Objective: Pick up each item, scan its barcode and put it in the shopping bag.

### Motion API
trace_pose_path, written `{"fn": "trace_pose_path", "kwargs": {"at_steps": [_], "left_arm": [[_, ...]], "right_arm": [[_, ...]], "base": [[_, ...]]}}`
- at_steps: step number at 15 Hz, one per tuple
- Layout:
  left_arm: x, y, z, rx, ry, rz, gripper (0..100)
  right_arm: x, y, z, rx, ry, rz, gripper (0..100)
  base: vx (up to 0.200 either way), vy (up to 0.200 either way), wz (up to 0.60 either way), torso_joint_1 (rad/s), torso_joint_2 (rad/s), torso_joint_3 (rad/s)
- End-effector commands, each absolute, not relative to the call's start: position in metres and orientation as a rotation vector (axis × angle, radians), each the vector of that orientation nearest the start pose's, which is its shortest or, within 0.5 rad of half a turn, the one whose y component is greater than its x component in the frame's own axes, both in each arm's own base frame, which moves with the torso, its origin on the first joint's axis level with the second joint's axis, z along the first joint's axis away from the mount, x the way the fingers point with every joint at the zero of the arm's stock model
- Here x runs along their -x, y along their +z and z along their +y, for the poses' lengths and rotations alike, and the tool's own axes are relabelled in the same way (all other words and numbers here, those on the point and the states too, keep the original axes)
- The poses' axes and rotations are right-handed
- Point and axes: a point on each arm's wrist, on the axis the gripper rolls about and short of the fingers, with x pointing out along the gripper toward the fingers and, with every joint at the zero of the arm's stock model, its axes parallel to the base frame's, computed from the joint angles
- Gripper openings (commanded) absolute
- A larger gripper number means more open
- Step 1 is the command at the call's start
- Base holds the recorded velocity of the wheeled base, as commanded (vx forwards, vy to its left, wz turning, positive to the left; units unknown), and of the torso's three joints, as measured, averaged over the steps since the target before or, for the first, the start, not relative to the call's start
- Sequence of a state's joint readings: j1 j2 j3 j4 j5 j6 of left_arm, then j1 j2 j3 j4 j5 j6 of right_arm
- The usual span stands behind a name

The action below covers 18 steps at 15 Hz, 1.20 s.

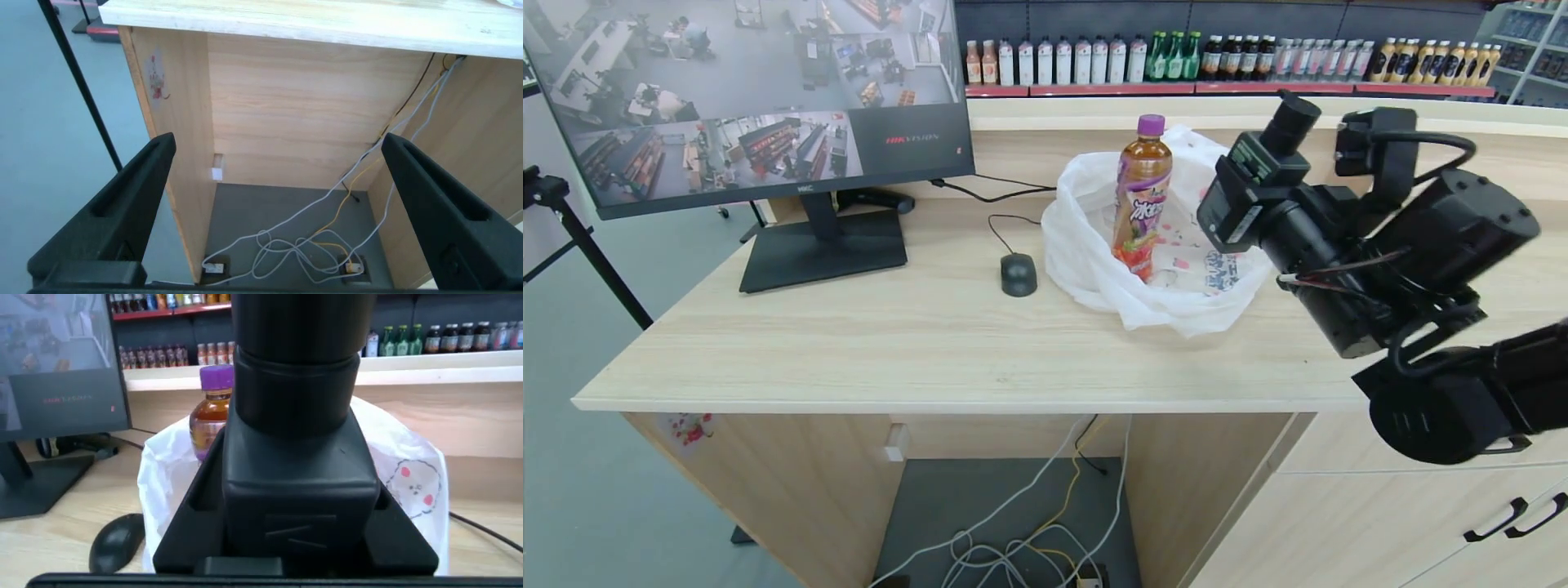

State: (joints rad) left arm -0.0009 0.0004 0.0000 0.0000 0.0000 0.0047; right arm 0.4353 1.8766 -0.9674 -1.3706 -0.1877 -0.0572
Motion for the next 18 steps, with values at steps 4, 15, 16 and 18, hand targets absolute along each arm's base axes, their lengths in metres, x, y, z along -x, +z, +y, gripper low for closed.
{"fn": "trace_pose_path", "kwargs": {"at_steps": [4, 15, 16, 18], "left_arm": [[0.023, 0.075, 0.0, -0.005, -0.002, 0.0, 100], [0.023, 0.075, 0.0, -0.005, 0.0, 0.0, 100], [0.023, 0.075, 0.0, -0.005, -0.002, 0.0, 100], [0.023, 0.075, 0.0, -0.005, 0.0, 0.0, 100]], "right_arm": [[-0.371, 0.238, 0.157, -0.054, 0.212, -0.357, 0], [-0.412, 0.203, 0.139, 0.009, 0.121, -0.291, 0], [-0.415, 0.2, 0.138, 0.006, 0.122, -0.287, 0], [-0.424, 0.194, 0.138, 0.007, 0.117, -0.281, 0]], "base": [[0.0, 0.0, 0.0, 0.0, 0.0, 0.0], [0.0, 0.0, 0.0, 0.0, 0.0, 0.0], [0.0, 0.0, 0.0, 0.0, 0.0, 0.0], [0.0, 0.0, 0.0, 0.0, 0.0, 0.0]]}}
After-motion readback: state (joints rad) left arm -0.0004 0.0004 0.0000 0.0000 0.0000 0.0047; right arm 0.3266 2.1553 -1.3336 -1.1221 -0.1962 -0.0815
